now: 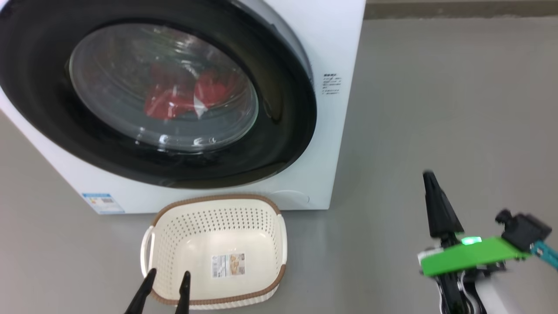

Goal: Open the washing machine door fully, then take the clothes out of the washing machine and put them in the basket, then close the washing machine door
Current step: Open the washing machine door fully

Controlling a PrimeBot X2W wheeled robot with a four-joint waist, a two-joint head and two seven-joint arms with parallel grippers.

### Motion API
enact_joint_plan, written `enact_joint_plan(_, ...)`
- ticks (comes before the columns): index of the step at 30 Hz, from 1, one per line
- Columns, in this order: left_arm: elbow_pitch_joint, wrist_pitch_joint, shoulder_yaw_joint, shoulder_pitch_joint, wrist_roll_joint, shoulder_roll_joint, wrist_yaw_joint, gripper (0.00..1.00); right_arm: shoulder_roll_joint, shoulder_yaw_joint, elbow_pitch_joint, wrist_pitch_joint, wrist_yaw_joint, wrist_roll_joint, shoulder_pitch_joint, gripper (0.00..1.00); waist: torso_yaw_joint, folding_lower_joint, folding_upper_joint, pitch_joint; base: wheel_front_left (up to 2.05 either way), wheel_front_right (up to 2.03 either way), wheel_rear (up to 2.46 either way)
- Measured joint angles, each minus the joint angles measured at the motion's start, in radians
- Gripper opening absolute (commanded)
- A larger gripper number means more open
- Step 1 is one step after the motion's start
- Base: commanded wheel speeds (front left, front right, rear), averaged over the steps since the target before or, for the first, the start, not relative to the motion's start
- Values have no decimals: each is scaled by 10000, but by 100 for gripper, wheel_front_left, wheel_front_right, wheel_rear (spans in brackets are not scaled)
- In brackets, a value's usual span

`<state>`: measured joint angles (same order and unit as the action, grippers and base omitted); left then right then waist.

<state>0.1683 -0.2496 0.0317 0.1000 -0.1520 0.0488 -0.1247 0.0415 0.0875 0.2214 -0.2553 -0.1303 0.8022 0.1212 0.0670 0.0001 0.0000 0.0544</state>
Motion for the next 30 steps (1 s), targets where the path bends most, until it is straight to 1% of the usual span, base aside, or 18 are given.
enact_joint_plan(1, -2, 0, 150, -111, -29, 15, -2, 100, 21, 196, -2, 0, 0, 552, 461, 0, 96, 0, 0, 148, 0, 0, 0)
enact_joint_plan(2, -2, 0, 150, -111, -29, 15, -2, 100, 21, 196, -2, 0, 0, 552, 461, 0, 96, 0, 0, 148, 0, 0, 0)
enact_joint_plan(6, -25, 0, 383, -508, -272, 111, -2, 100, 65, 326, 48, -2, 0, 1229, 1471, 0, 323, 0, 0, 494, 0, 0, 0)
enact_joint_plan(10, -21, 0, 591, -844, -456, 251, -2, 100, 393, 738, 330, -2, 0, 1726, 2487, 0, 610, 0, 0, 869, 0, 0, 0)
enact_joint_plan(14, 2, 0, 815, -1221, -591, 293, -2, 100, 984, 1417, 548, -2, 0, 2863, 3467, 0, 939, 0, 0, 1238, 0, 0, 0)
enact_joint_plan(18, 13, 0, 1057, -1549, -681, 313, -2, 100, 1753, 2157, 617, 42, 0, 4215, 4426, 0, 1269, 0, 0, 1612, 0, 0, 0)
enact_joint_plan(23, 69, 0, 1287, -1849, -838, 313, -2, 100, 2522, 2602, 443, 849, 0, 5910, 5484, 0, 1624, 0, 0, 2078, 0, 0, 0)
enact_joint_plan(26, 105, 0, 1383, -1984, -961, 314, -2, 100, 2936, 2610, 407, 1528, 0, 6807, 6025, 0, 1798, 0, 0, 2342, 0, 0, 0)
enact_joint_plan(30, 140, 0, 1538, -2190, -1041, 318, -2, 100, 3239, 2466, 529, 2577, 0, 7843, 6649, 0, 1986, 0, 0, 2663, 0, 0, 0)
